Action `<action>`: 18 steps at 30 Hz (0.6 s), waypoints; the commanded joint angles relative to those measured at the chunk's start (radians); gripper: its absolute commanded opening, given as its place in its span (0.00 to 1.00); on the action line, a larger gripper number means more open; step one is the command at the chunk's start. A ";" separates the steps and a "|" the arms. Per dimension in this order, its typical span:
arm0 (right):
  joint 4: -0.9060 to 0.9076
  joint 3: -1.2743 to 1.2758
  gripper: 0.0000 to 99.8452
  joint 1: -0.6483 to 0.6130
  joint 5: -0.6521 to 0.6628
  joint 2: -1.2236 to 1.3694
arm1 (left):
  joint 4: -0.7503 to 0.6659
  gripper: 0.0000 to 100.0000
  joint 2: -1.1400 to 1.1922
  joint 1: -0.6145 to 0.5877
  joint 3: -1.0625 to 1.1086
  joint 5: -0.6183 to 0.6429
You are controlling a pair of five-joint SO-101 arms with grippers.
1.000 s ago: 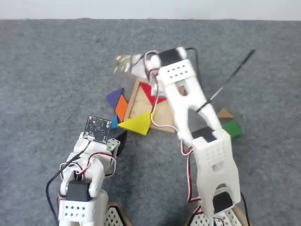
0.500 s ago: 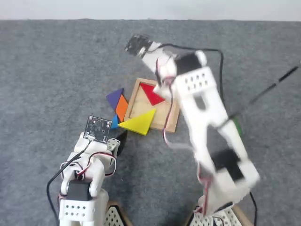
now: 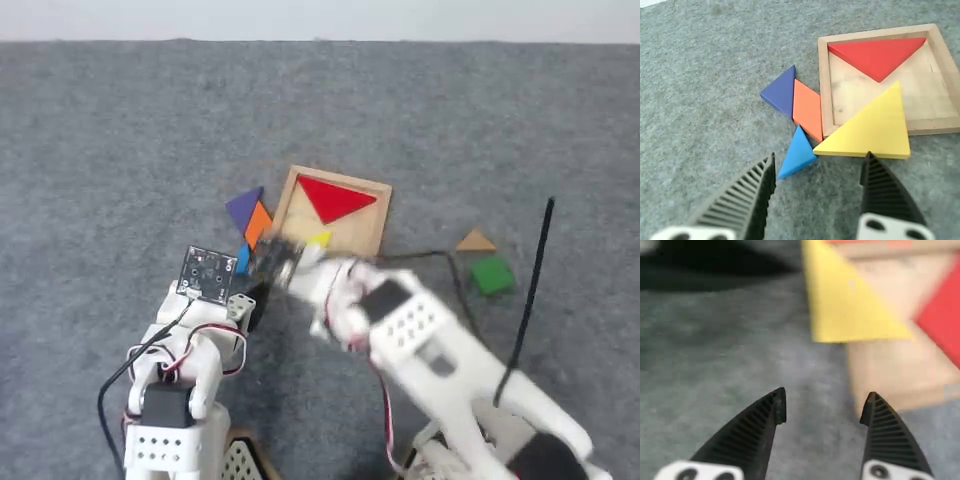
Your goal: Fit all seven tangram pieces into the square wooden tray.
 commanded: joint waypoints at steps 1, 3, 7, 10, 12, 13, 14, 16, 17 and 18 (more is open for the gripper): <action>-0.042 0.066 0.24 -0.088 -0.018 -0.122 | 0.009 0.27 -0.015 -0.003 -0.010 -0.005; -0.068 0.072 0.24 -0.088 -0.018 -0.111 | 0.009 0.27 -0.015 -0.003 -0.010 -0.005; -0.157 0.066 0.24 -0.088 -0.023 -0.028 | 0.009 0.27 -0.015 -0.003 -0.010 -0.005; -0.269 0.063 0.24 -0.071 -0.118 0.056 | 0.009 0.27 -0.015 -0.003 -0.010 -0.005; -0.298 0.040 0.24 -0.044 -0.166 0.104 | 0.009 0.27 -0.015 -0.003 -0.010 -0.005; -0.298 0.023 0.24 -0.030 -0.186 0.120 | 0.009 0.27 -0.015 -0.003 -0.010 -0.005; -0.298 0.005 0.24 -0.018 -0.209 0.133 | 0.009 0.27 -0.015 -0.003 -0.010 -0.005; -0.298 -0.017 0.24 -0.007 -0.270 0.156 | 0.009 0.27 -0.015 -0.003 -0.010 -0.005; -0.298 -0.021 0.24 -0.007 -0.296 0.160 | 0.009 0.27 -0.015 -0.003 -0.010 -0.005; -0.298 -0.021 0.24 -0.007 -0.313 0.160 | 0.009 0.27 -0.015 -0.003 -0.010 -0.005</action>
